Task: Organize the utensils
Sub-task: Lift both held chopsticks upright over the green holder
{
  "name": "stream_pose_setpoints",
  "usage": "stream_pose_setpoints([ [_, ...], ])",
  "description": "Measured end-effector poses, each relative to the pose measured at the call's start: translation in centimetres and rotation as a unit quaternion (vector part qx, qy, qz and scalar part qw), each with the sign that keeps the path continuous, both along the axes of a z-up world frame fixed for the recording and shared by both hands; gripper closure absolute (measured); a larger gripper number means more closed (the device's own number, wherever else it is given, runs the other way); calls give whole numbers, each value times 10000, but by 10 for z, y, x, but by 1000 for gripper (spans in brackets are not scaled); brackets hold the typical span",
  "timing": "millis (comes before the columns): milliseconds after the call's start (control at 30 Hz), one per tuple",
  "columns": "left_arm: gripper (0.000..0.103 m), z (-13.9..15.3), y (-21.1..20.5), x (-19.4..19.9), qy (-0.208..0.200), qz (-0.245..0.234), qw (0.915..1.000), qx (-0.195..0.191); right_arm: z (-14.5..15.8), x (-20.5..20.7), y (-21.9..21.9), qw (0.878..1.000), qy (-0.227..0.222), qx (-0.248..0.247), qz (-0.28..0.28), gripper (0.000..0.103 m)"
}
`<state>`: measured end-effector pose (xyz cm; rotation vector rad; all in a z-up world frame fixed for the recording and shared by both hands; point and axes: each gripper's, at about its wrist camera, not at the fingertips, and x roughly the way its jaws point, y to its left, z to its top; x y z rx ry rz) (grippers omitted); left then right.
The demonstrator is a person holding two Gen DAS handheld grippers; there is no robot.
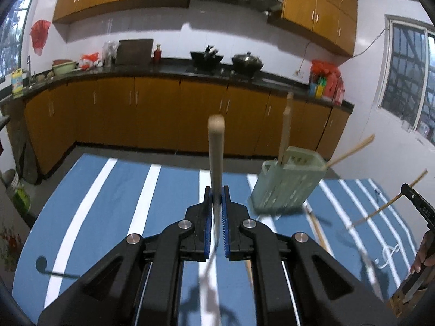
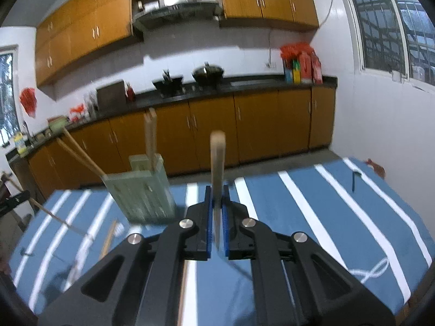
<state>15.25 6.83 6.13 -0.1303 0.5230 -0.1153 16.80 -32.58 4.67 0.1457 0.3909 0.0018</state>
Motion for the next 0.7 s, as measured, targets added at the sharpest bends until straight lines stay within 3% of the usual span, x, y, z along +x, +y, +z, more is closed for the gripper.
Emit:
stream_pose_setpoints([
  [233, 96, 47, -18, -1, -423, -489, 9977, -194, 62, -3, 8, 9942, -570, 561, 724, 96],
  [400, 96, 79, -39, 5, -932, -649, 9929, -345, 90, 5, 24, 9882, -1058, 736, 830, 96],
  [533, 96, 92, -57, 23, -1319, -584, 9888, -386, 96, 27, 40, 9853, -1357, 780, 685, 96],
  [700, 96, 85, -72, 51, -1452, -418, 9876, -424, 86, 65, 51, 9862, -1381, 736, 532, 96],
])
